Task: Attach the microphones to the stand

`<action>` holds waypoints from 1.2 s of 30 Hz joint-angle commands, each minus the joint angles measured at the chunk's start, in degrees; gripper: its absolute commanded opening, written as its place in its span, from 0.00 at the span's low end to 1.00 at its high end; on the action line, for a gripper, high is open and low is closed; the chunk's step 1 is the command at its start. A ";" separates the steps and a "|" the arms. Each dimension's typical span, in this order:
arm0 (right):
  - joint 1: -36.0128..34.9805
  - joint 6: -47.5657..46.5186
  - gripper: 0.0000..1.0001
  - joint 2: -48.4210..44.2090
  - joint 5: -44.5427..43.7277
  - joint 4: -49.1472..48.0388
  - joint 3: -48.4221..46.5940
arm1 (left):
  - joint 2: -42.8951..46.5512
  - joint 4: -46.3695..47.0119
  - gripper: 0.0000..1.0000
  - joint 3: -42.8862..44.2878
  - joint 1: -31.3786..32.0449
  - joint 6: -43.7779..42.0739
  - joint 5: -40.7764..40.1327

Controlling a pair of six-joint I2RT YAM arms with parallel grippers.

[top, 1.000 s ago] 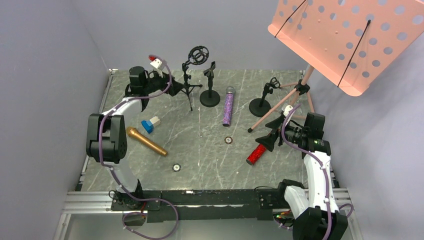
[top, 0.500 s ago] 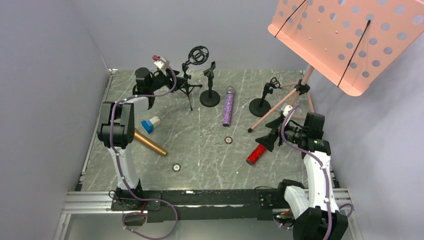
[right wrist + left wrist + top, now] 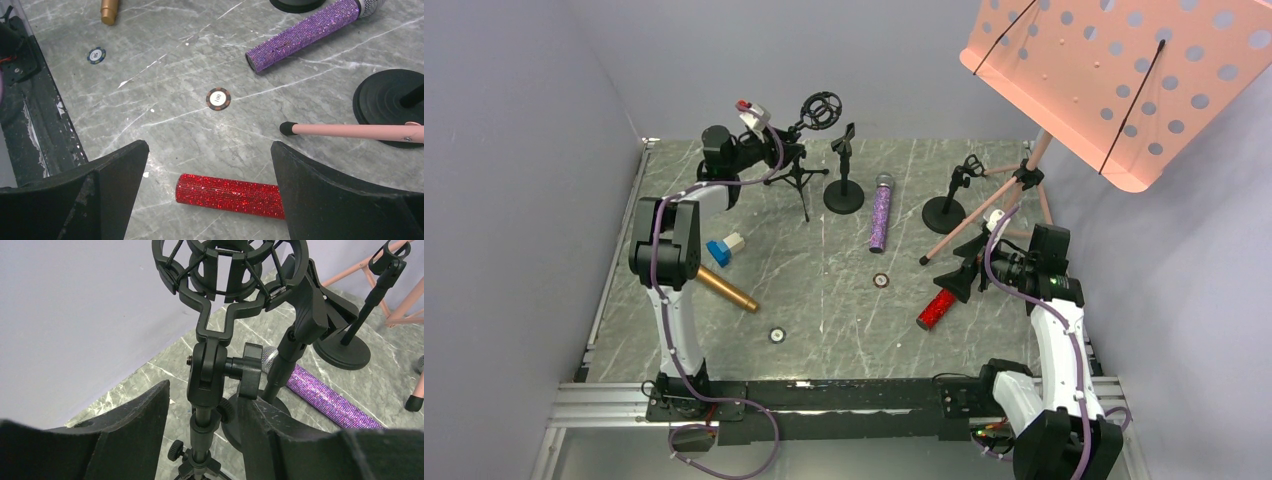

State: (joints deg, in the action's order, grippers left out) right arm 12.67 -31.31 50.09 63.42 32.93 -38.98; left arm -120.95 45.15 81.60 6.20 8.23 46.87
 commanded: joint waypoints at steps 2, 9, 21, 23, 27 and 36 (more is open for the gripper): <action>-0.45 -0.79 1.00 0.19 0.28 -1.64 -2.51 | -1.46 2.07 0.53 2.35 0.13 0.30 2.09; -0.41 -0.81 1.00 0.29 0.06 -1.64 -2.68 | -2.28 0.01 0.50 4.06 0.37 -0.29 1.67; -0.52 -0.95 1.00 0.14 -0.35 -1.46 -2.68 | -0.73 -0.25 0.00 5.02 0.56 -1.09 4.20; -0.46 -1.08 1.00 0.08 -0.52 -1.51 -2.68 | 1.55 0.47 0.00 3.27 0.57 -1.98 4.57; -0.45 -0.99 1.00 -0.22 -0.54 -1.59 -2.55 | 8.69 3.77 0.00 -3.02 0.35 -1.67 4.98; -0.54 -0.51 1.00 -0.86 -0.22 -2.34 -1.89 | 26.27 15.66 0.00 -21.06 1.86 8.44 6.53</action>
State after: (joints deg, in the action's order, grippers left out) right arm 12.43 -31.31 50.13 63.00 32.91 -39.27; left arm -104.75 50.11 64.42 6.61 12.91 51.03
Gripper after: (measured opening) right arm 0.995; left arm 0.070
